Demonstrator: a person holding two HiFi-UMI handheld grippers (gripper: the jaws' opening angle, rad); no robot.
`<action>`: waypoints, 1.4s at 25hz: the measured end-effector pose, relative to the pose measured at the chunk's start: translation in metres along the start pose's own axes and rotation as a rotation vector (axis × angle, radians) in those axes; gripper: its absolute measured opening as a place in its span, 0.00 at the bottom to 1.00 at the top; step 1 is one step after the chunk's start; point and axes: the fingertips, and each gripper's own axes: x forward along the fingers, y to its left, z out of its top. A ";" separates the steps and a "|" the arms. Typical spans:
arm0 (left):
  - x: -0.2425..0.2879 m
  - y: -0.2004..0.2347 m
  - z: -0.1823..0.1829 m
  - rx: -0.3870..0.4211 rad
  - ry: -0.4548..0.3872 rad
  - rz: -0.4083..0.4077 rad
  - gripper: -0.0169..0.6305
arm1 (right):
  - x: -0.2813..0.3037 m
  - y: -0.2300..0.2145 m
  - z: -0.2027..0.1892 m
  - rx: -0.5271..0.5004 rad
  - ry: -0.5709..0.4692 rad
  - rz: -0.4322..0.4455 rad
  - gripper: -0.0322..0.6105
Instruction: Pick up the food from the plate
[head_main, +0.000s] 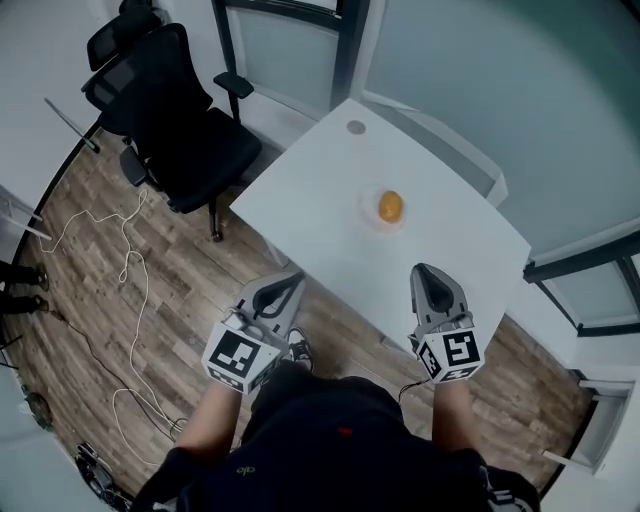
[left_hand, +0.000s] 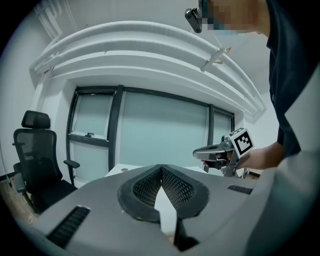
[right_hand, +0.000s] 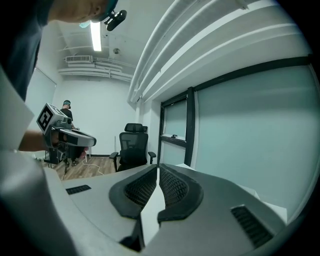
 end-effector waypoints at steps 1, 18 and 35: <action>0.005 0.014 0.000 0.003 -0.002 -0.008 0.06 | 0.014 0.003 0.002 -0.006 0.007 -0.004 0.10; 0.082 0.090 -0.023 -0.094 0.067 -0.040 0.06 | 0.165 -0.082 -0.098 0.111 0.268 -0.100 0.46; 0.108 0.094 -0.059 -0.188 0.210 0.110 0.06 | 0.282 -0.148 -0.250 0.251 0.527 -0.148 0.63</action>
